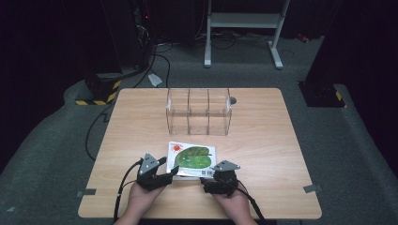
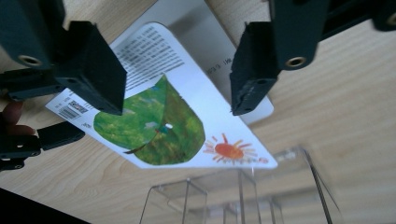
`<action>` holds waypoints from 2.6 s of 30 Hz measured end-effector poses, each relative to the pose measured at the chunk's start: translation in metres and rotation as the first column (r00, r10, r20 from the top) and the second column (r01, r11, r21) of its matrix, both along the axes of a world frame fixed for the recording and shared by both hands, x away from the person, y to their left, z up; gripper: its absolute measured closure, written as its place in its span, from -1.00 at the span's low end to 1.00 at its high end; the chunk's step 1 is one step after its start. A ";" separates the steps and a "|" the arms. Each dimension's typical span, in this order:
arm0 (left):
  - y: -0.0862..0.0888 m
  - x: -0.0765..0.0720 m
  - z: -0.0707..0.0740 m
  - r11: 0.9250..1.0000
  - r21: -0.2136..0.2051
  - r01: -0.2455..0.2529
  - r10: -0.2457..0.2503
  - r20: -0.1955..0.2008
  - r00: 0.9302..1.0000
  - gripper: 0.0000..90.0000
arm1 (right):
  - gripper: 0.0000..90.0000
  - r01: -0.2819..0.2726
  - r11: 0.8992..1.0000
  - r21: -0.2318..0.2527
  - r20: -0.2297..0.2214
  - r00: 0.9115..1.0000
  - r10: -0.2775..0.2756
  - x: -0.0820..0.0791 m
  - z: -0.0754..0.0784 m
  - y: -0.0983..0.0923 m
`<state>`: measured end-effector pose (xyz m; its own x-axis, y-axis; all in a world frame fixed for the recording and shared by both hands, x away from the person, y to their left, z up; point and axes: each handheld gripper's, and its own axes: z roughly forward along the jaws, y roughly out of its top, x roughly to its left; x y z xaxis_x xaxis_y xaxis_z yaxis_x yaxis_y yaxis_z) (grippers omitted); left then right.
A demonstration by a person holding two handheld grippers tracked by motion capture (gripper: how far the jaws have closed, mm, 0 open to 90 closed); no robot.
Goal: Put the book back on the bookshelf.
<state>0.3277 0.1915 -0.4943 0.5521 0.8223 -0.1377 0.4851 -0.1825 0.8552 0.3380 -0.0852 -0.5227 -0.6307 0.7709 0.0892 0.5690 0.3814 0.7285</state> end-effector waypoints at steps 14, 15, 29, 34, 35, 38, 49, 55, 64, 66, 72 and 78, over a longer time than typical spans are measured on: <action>0.003 0.029 -0.011 0.996 -0.093 0.003 -0.016 -0.144 0.989 -0.17 | -0.56 0.008 1.000 -0.017 0.006 1.000 -0.008 -0.001 -0.001 0.002; 0.002 0.029 -0.011 0.995 -0.097 0.004 -0.019 -0.149 0.989 -0.16 | -0.56 0.009 1.000 -0.017 0.003 1.000 -0.009 -0.001 -0.001 0.002; -0.002 0.030 -0.013 0.997 -0.064 0.044 -0.054 -0.161 0.985 -0.06 | -0.58 0.006 0.998 -0.056 0.017 1.000 -0.005 -0.001 -0.001 0.005; 0.000 0.029 -0.012 0.997 -0.047 0.057 -0.063 -0.147 0.987 0.03 | -0.60 -0.002 0.997 -0.072 0.014 1.000 0.003 -0.001 -0.001 0.006; 0.000 0.029 -0.012 0.997 -0.046 0.058 -0.064 -0.144 0.988 0.05 | -0.60 -0.001 0.998 -0.070 0.009 1.000 0.002 -0.001 -0.001 0.006; 0.001 0.029 -0.012 0.997 -0.042 0.064 -0.070 -0.138 0.988 0.08 | -0.61 -0.008 0.997 -0.073 0.010 1.000 0.009 0.000 -0.001 0.006; 0.001 0.028 -0.013 0.997 -0.013 0.074 -0.075 -0.123 0.990 0.15 | -0.61 -0.029 0.998 -0.057 -0.009 1.000 0.029 -0.001 0.000 0.002; 0.001 0.027 -0.013 0.996 0.000 0.085 -0.085 -0.101 0.991 0.21 | -0.60 -0.020 1.000 -0.020 -0.028 0.999 0.019 -0.002 0.001 -0.003; -0.004 0.020 -0.012 0.993 0.068 0.094 -0.092 -0.026 0.995 0.23 | -0.57 -0.014 1.000 0.014 0.009 1.000 0.014 -0.003 0.011 -0.010; -0.004 0.019 -0.011 0.993 0.067 0.097 -0.097 -0.007 0.995 0.26 | -0.57 0.003 1.000 0.030 0.014 1.000 -0.003 -0.001 0.013 -0.013; -0.004 0.011 -0.008 0.988 0.098 0.120 -0.127 0.076 0.989 0.29 | -0.56 0.027 0.998 0.049 0.019 0.999 -0.028 0.004 0.013 -0.018; -0.006 0.005 -0.005 0.986 0.111 0.124 -0.138 0.134 0.981 0.34 | -0.54 0.035 0.997 0.075 0.018 0.999 -0.036 0.009 0.013 -0.019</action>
<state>0.3330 0.1859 -0.4996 0.6638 0.7473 0.0297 0.3275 -0.3262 0.8868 0.3469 -0.1044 -0.5095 -0.6054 0.7844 0.1354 0.5665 0.3050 0.7656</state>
